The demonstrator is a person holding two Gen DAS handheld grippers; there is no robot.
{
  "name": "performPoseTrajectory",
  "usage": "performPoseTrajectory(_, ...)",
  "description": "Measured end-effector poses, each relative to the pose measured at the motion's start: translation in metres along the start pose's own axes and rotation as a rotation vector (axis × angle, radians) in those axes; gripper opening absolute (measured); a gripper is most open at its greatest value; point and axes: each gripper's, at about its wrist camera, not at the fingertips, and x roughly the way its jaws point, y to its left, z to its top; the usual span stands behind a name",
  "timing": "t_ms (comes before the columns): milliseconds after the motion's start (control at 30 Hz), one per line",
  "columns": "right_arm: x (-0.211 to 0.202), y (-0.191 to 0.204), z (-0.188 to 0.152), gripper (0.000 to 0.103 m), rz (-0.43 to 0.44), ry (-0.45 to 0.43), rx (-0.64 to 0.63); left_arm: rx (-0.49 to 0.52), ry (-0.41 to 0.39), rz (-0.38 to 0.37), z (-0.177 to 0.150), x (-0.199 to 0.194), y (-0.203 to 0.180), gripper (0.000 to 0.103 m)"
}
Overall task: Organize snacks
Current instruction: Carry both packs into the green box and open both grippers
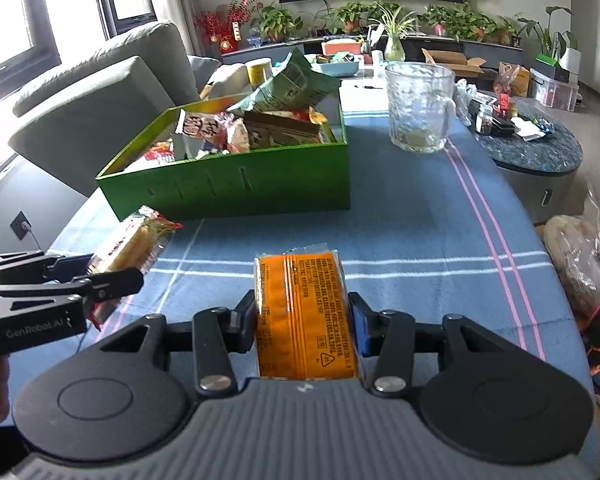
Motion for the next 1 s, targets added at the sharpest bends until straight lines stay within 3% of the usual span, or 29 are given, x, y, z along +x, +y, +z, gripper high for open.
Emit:
performPoseTrajectory(633,-0.001,0.039,0.06,0.078,0.123,-0.15,-0.015,-0.026,-0.123,0.068,0.04,-0.014,0.026,0.038)
performPoseTrajectory(1000,0.015,0.045,0.088,0.078,0.154,-0.183,0.014,-0.03,-0.152,0.105,0.066,0.0,0.039,0.038)
